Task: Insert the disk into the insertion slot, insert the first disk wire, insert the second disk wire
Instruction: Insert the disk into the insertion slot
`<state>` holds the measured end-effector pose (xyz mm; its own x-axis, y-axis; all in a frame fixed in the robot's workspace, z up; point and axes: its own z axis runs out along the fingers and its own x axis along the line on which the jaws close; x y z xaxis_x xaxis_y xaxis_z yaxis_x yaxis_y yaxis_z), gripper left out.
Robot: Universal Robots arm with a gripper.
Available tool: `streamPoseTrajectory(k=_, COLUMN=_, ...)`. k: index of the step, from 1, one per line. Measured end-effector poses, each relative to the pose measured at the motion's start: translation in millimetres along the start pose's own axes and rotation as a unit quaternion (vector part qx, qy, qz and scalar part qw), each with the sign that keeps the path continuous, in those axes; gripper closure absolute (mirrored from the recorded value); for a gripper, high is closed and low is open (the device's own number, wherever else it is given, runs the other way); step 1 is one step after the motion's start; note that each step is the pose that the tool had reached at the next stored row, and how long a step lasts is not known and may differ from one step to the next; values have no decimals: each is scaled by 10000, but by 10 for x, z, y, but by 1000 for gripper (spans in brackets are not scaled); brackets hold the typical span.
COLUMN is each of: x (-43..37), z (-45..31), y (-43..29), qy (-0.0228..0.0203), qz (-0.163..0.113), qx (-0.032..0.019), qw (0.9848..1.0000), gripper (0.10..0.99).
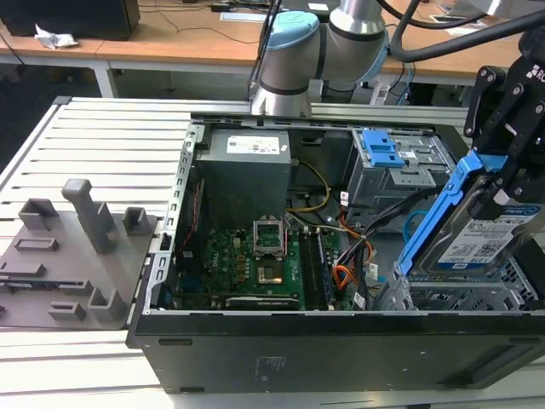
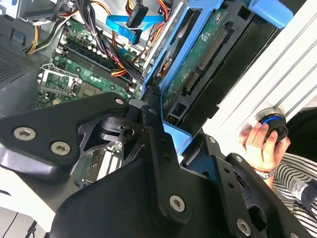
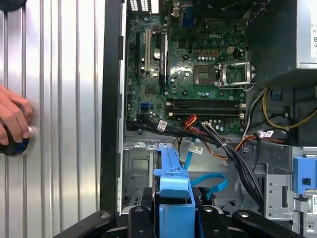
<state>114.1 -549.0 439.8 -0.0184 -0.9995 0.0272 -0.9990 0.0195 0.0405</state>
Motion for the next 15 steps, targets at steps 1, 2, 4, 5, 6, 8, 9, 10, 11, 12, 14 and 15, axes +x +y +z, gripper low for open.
streamPoseTrajectory(k=1, x=0, z=-15, y=1, qy=1, qz=1, qx=1, qw=10000, gripper=722)
streamPoseTrajectory(k=2, x=2, z=-40, y=2, qy=6, qz=1, qx=0, qw=10000, gripper=722)
streamPoseTrajectory(k=4, x=1, z=-59, y=-1, qy=7, qz=0, qx=0, qw=10000, gripper=722)
streamPoseTrajectory(k=5, x=0, z=-57, y=-8, qy=6, qz=-1, qx=-6, qw=10000, gripper=722)
streamPoseTrajectory(k=6, x=0, z=-47, y=-28, qy=8, qz=0, qx=-30, qw=10000, gripper=722)
streamPoseTrajectory(k=8, x=-3, z=-28, y=-64, qy=9, qz=-2, qx=-69, qw=10000, gripper=722)
streamPoseTrajectory(k=9, x=-6, z=-25, y=-71, qy=9, qz=-2, qx=-76, qw=10000, gripper=722)
streamPoseTrajectory(k=10, x=-12, z=-20, y=-82, qy=9, qz=-2, qx=-85, qw=10000, gripper=722)
streamPoseTrajectory(k=11, x=-14, z=-17, y=-89, qy=10, qz=-1, qx=-91, qw=10000, gripper=722)
streamPoseTrajectory(k=12, x=-15, z=-8, y=-94, qy=10, qz=-2, qx=-101, qw=9999, gripper=722)
streamPoseTrajectory(k=14, x=-16, z=16, y=-95, qy=7, qz=-2, qx=-108, qw=9999, gripper=722)
streamPoseTrajectory(k=15, x=-17, z=43, y=-97, qy=9, qz=-3, qx=-114, qw=9999, gripper=722)
